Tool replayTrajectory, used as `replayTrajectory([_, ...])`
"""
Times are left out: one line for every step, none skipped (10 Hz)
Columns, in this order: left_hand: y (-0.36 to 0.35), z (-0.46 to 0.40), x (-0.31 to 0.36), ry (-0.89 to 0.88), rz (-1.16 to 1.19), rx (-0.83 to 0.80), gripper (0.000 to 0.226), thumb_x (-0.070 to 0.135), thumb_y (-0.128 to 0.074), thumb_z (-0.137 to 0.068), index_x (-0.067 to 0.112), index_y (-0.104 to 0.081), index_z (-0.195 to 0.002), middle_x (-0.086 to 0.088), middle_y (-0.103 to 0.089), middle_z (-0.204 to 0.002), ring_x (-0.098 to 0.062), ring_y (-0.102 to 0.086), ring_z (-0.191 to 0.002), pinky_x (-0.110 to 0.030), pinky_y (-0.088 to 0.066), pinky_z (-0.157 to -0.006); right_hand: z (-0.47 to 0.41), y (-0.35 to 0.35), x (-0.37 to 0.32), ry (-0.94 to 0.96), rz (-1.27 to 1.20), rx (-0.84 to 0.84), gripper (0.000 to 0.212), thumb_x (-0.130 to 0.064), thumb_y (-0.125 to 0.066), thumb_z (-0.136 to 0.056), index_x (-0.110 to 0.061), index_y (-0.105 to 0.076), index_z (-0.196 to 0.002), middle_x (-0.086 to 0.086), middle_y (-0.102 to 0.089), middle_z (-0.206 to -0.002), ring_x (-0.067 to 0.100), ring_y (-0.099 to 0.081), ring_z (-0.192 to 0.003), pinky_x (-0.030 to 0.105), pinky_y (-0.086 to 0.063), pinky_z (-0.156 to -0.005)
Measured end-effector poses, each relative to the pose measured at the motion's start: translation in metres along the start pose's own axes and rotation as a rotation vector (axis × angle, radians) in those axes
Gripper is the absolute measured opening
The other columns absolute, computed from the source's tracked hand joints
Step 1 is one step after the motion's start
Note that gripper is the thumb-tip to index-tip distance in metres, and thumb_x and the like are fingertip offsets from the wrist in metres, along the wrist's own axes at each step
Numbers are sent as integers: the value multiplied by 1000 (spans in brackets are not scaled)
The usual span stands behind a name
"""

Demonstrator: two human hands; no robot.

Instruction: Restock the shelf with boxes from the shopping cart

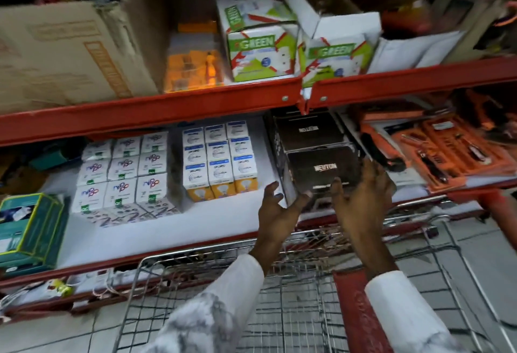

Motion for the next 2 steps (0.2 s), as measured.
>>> replayTrajectory([-20,0,16,-118,0,43,50,33,-80,-77,40,-51,-117,11,-63,-103,-9,-60,-100,-35,-51,-100,-19,-16,36,-82,-115,-125,60,-33,-62,-79,-8,-47,-132,24,-56,-131,43,-52,-120,47,-44,-103])
replayTrajectory([-21,1,19,-172,-51,160,53,27,-80,-77,29,-57,-125,9,-65,-100,-10,-61,-98,-33,-52,-97,-28,-34,48,-78,-245,-209,53,-33,-57,-73,-14,-56,-123,18,-65,-119,33,-62,-111,42,-51,-97])
Point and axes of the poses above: each hand's wrist, its own z-axis away from the middle knuckle, its own y-axis out of the back of the hand, x = y × z, the point moved 9 cm from there along -z, towards the middle knuckle
